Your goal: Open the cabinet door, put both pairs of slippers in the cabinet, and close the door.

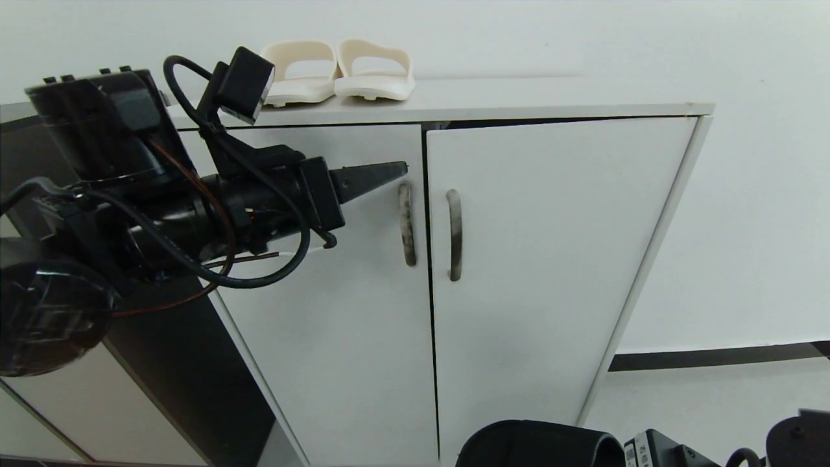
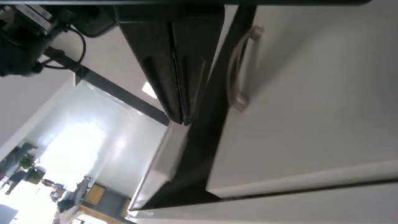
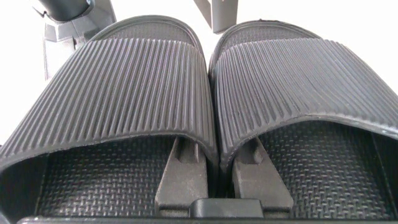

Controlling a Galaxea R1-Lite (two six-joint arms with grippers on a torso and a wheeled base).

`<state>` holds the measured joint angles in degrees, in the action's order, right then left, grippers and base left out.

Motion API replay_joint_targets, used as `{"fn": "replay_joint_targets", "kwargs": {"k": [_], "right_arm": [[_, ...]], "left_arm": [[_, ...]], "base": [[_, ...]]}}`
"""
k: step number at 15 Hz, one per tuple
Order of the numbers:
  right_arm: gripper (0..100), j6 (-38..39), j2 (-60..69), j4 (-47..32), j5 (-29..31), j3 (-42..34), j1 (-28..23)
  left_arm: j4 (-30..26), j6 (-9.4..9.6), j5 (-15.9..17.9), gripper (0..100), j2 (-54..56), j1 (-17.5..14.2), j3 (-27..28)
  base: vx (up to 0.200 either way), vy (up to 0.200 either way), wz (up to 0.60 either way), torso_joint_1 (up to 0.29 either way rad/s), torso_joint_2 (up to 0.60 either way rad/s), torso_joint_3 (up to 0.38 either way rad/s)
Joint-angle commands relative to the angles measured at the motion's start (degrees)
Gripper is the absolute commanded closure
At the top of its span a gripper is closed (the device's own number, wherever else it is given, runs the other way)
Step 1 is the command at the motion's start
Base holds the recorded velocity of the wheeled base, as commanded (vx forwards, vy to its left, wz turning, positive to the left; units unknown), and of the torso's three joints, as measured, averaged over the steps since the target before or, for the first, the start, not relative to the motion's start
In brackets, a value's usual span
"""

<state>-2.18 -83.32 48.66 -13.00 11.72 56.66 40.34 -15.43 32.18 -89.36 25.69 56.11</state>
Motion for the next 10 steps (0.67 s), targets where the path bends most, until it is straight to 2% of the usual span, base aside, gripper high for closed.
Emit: {"fn": "replay_joint_targets", "kwargs": {"k": [1,7,10], "right_arm": [[100,0.0,-0.1,0.0,0.0,0.0,0.0],[100,0.0,-0.1,0.0,0.0,0.0,0.0],[100,0.0,-0.1,0.0,0.0,0.1,0.0]], "left_arm": [[0.0,-0.04,0.1,100,-2.3,0.0,1.3],[-0.1,-0.04,0.1,100,-7.8,0.9,6.5],[0.1,-0.04,0.2,100,-9.1,1.2,7.2]], "base": [[0.000,0.000,0.00,0.000,0.00,0.000],[0.000,0.000,0.00,0.000,0.00,0.000],[0.000,0.000,0.00,0.000,0.00,0.000]]}}
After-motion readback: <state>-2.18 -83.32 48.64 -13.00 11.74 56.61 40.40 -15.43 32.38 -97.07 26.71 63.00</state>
